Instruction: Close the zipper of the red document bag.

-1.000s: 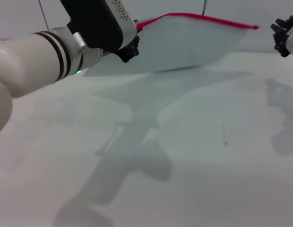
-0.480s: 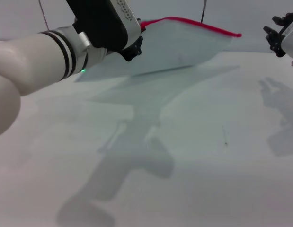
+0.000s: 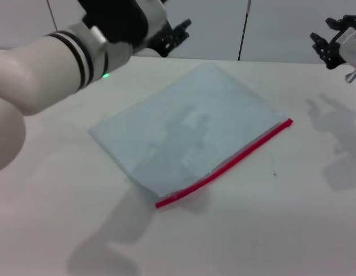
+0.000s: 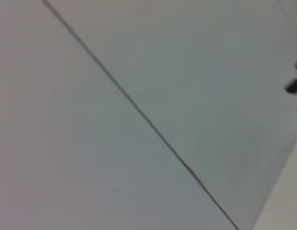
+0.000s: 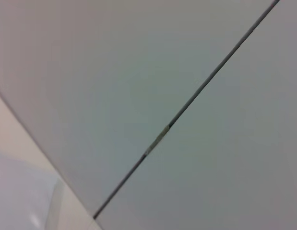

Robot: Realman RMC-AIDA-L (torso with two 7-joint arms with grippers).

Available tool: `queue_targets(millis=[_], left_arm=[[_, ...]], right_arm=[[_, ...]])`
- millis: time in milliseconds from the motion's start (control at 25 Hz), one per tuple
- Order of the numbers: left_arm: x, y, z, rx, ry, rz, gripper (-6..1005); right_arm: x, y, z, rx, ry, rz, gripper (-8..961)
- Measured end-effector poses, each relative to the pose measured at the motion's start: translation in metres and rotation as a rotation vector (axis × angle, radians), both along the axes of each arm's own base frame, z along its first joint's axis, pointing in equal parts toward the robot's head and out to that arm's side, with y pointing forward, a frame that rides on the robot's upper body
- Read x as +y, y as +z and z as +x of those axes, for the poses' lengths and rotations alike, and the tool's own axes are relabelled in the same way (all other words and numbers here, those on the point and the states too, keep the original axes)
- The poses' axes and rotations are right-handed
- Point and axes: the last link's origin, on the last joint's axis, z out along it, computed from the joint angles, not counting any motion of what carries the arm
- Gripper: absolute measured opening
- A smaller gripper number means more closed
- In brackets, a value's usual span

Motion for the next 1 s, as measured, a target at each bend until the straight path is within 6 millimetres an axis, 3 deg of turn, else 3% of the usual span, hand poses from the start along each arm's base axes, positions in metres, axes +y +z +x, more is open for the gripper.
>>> queue_targets(millis=[200,360,560,720,1000], left_arm=[[0.004,0.021,-0.014,-0.232,0.046,0.089,581],[0.007,0.033,-0.04,-0.407,0.059,0.21,698],[0.008,0.029,-0.074,-0.496,0.071,0.326,835],[0.005,0.023,-0.097,-0.565,0.062,0.39,873],[0.001,0.015,-0.124,-0.623,0.067,0.431,876]], right_arm=[[-0.008,-0.009,-0.007,0.059,0.016,0.089,358],[-0.017,-0.022,-0.013,0.124,0.012,0.175,356],[-0.032,-0.036,-0.018,0.269,-0.002,0.318,354],[-0.046,-0.044,-0.013,0.393,0.008,0.414,353],[-0.067,-0.055,0.018,0.543,0.028,0.479,355]])
